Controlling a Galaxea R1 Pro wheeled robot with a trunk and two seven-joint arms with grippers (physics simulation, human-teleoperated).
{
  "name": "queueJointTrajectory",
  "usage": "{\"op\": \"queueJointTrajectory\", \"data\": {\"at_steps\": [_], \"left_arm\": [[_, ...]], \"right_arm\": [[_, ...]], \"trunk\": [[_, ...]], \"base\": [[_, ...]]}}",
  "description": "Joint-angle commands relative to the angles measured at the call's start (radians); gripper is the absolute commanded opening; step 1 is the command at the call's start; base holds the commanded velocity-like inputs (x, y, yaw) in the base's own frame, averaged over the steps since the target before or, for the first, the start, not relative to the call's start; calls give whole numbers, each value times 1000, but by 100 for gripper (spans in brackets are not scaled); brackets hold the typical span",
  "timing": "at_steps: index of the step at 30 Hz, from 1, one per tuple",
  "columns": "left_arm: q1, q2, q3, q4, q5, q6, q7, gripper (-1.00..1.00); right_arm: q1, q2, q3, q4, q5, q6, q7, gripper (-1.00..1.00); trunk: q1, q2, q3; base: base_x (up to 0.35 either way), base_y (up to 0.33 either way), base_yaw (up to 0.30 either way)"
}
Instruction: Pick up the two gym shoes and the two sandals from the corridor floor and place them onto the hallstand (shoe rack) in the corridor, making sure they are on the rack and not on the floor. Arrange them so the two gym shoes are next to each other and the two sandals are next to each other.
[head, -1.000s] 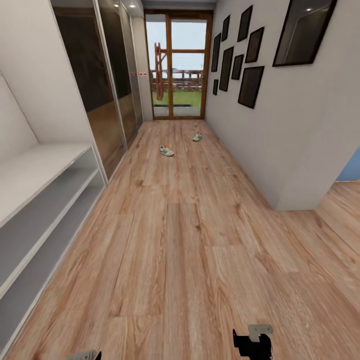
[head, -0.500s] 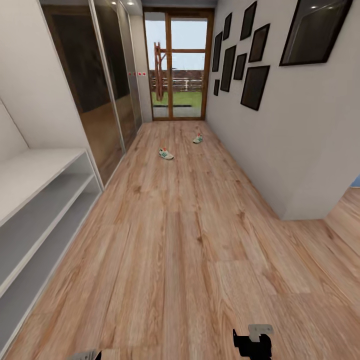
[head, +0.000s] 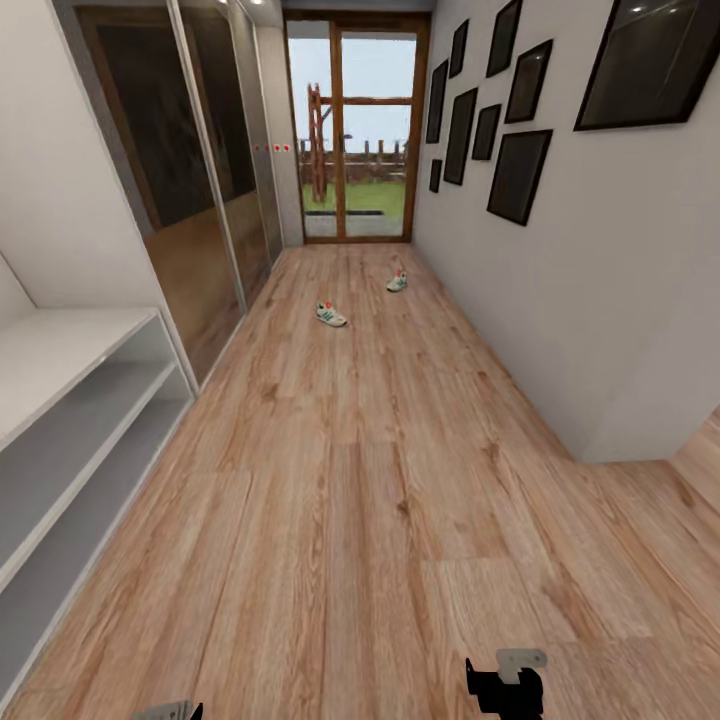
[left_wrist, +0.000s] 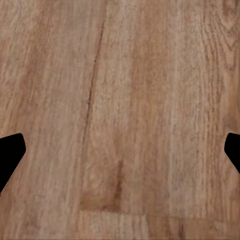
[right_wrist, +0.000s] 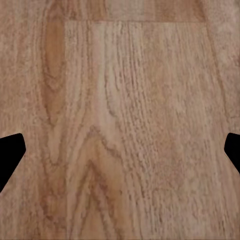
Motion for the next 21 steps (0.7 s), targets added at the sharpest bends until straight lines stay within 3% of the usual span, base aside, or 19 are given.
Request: {"op": "queueJointTrajectory", "data": {"at_steps": [1, 21], "left_arm": [[-1, -1, 7, 1, 2, -1, -10, 100], [-1, -1, 7, 1, 1, -1, -10, 100]], "right_arm": [[-1, 0, 2, 1, 3, -2, -5, 100], [-1, -1, 2, 1, 3, -2, -5, 100]], "trunk": [[0, 0, -1], [0, 0, -1]], "base": [[338, 0, 0], [338, 0, 0]]}}
